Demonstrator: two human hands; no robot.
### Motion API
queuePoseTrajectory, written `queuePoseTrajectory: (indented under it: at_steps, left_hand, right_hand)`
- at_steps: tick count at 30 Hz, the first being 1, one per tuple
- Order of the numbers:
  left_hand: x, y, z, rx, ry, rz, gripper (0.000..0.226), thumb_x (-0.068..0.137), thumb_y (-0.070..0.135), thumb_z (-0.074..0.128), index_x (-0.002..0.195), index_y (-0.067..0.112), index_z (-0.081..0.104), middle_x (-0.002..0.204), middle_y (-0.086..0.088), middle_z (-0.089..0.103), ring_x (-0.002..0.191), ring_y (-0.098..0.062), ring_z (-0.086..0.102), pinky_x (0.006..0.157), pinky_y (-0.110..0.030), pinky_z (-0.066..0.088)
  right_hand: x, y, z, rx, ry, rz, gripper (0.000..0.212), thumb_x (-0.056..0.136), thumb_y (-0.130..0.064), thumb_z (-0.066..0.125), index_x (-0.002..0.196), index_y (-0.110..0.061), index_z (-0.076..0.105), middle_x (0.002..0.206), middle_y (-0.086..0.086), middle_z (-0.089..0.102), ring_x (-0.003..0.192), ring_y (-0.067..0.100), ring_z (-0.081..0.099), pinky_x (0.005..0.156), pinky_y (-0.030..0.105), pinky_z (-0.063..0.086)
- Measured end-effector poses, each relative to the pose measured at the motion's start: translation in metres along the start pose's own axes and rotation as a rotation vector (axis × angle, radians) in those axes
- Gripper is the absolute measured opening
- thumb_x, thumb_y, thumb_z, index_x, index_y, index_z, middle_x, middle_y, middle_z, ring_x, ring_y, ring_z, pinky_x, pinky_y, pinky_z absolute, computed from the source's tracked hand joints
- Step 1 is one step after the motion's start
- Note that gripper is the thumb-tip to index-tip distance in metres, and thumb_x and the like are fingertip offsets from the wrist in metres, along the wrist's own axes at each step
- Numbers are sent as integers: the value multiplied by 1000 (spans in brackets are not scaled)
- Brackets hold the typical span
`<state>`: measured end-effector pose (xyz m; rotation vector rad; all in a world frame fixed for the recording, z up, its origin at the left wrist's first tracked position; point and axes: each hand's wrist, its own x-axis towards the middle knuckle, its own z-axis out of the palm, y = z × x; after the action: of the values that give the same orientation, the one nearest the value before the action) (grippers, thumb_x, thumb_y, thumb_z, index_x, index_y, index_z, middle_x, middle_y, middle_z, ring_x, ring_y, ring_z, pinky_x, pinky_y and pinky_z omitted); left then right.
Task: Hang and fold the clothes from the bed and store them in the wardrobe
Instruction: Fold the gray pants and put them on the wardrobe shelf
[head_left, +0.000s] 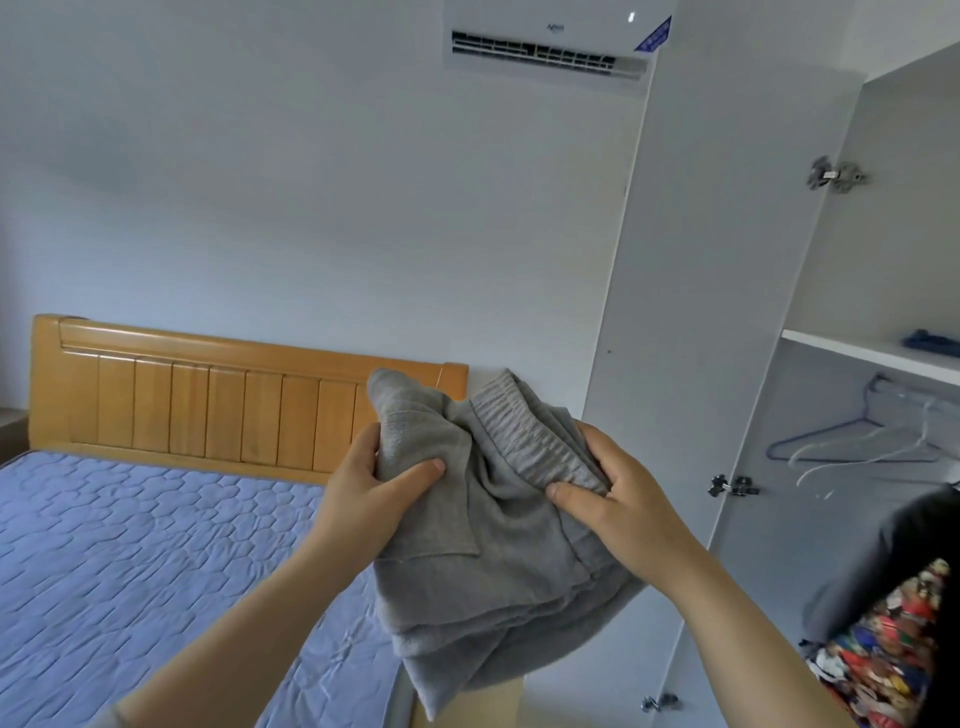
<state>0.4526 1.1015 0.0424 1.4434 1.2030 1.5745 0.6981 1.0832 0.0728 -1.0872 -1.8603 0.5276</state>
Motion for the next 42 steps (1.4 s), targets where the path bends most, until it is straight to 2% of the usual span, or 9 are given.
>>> queuePoseTrajectory:
  at_steps: [4,9,14,17,20,27,33,37,42]
  left_hand:
    - [64,-23,21,-23,-62,32,34,75,37,78,99,47,56,90,33,64,79,14,61,52,-7,47]
    - [135,-41,61,-94,-181,27,37,76,38,77,106,45,56,95,20,68,83,6,65,62,-12,49]
    - [185,-51,119,-140,-307,37,28,78,36,76,97,44,56,89,23,68,82,5,64,61,-12,48]
    - [211,-55,156,-177,-363,43,32,78,35,76,103,40,57,96,17,68,88,-1,65,68,-19,51]
    - [233,-57,198,-195,-408,58,33,78,36,76,106,35,57,99,12,68,90,-5,66,69,-21,52]
    - [283,-53,304,-264,-499,127,32,79,38,75,106,39,58,95,21,68,82,5,65,69,-20,51]
    - [317,-35,393,-329,-587,190,29,80,36,74,102,40,56,91,29,66,80,9,64,58,-11,50]
    - [338,-30,445,-376,-669,208,30,79,37,75,103,39,57,94,25,67,83,5,66,66,-17,52]
    - [367,-21,507,-429,-791,231,39,70,47,74,104,40,58,95,24,68,84,3,66,72,-25,53]
  right_hand:
    - [45,27,-1,-38,47,19,54,82,-26,65,122,-59,48,120,-33,60,110,-12,56,84,1,41]
    - [91,50,-25,-132,111,79,58,85,-18,66,117,-63,49,117,-34,61,108,-13,57,80,0,41]
    - [116,77,-57,-191,211,155,54,82,-21,64,120,-57,52,116,-30,64,107,-9,60,82,7,46]
    - [125,93,-78,-243,269,176,57,85,-17,66,120,-60,50,117,-34,62,110,-12,57,88,10,44]
    - [135,110,-104,-274,317,199,58,87,-11,66,129,-48,50,119,-32,62,112,-11,56,94,16,45]
    - [154,151,-183,-320,407,221,56,88,-11,66,136,-37,51,119,-29,63,111,-10,58,90,7,45]
    - [173,182,-250,-367,473,224,57,89,-11,66,130,-47,50,115,-37,61,109,-15,56,82,-2,40]
    - [179,202,-285,-415,535,244,59,89,-12,67,121,-59,48,116,-37,61,109,-16,56,81,-3,39]
    - [186,223,-319,-449,623,277,61,89,-11,67,126,-56,49,121,-33,61,113,-11,56,86,1,41]
